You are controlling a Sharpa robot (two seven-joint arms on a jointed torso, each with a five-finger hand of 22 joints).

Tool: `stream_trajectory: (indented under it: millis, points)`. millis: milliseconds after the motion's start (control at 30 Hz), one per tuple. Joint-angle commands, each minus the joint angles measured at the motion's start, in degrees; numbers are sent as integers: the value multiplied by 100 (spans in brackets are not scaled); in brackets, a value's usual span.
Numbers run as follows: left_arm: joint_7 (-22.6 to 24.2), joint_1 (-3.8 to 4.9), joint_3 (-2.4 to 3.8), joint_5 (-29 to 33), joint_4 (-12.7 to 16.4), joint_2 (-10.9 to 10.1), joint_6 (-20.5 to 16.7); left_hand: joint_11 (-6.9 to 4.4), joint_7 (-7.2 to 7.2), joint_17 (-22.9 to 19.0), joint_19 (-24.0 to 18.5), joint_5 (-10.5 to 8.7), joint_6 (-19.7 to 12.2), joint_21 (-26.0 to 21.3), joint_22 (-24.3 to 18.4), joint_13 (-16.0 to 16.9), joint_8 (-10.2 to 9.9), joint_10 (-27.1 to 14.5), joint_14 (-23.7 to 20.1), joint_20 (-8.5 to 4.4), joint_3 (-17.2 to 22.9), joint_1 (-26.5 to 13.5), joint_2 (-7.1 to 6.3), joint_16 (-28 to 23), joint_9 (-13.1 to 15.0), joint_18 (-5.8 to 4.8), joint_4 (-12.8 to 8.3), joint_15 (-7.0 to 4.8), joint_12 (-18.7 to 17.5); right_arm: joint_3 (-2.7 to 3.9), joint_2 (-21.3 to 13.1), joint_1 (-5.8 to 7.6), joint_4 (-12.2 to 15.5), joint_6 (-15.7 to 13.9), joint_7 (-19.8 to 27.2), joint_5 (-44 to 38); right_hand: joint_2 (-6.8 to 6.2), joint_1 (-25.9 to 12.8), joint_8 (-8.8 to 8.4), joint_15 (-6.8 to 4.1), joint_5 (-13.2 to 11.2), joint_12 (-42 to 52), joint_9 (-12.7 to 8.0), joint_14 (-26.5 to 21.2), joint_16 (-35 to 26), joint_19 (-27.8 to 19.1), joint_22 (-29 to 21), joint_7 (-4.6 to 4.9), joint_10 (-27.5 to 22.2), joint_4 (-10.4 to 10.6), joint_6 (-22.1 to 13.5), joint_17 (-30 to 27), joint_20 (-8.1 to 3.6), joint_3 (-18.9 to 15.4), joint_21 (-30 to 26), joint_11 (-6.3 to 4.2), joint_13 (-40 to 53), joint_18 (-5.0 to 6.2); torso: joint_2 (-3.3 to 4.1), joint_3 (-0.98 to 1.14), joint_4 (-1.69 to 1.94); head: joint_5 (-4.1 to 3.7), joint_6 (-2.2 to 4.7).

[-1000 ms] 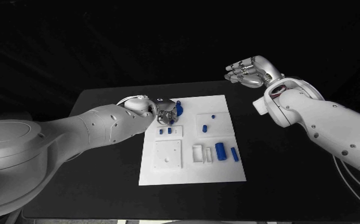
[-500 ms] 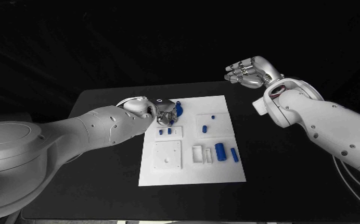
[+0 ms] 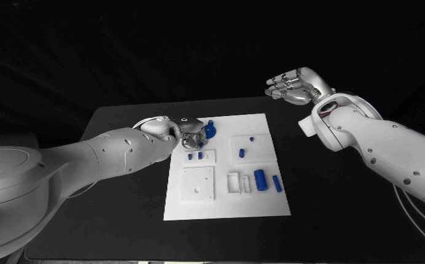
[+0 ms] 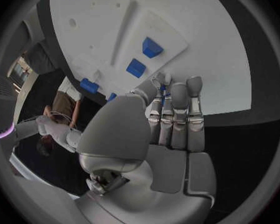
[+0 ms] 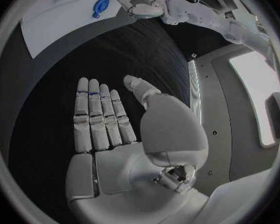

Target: Assemble the parts on the task board

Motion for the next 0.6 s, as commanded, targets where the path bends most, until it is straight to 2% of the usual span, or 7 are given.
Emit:
stream_trajectory:
  millis: [33, 600]
  points:
    - [107, -1, 30, 252, 49, -20, -98, 30, 8, -10, 34, 30, -52, -26, 106, 4, 29, -65, 28, 8, 35, -1, 74, -20, 6, 94, 61, 19, 10, 2, -3, -2, 12, 45, 55, -42, -5, -67, 6, 13, 39, -34, -4, 29, -27, 19, -6, -4, 16, 33, 34, -3, 11, -5, -14, -7, -8, -5, -1, 0, -2, 11, 3]
    - [185, 1, 75, 525, 103, -102, -151, 71, 49, -20, 49, 64, -148, -41, 105, 2, 30, -127, 53, 37, 168, -12, 106, -37, 5, 127, 215, 53, 5, 2, -8, -3, 10, 51, 57, -42, -8, -79, 6, 14, 49, -33, -4, 29, -26, 17, -7, -3, 16, 52, 29, -2, 14, -37, -17, -5, -8, -7, 5, -1, -2, 34, 11]
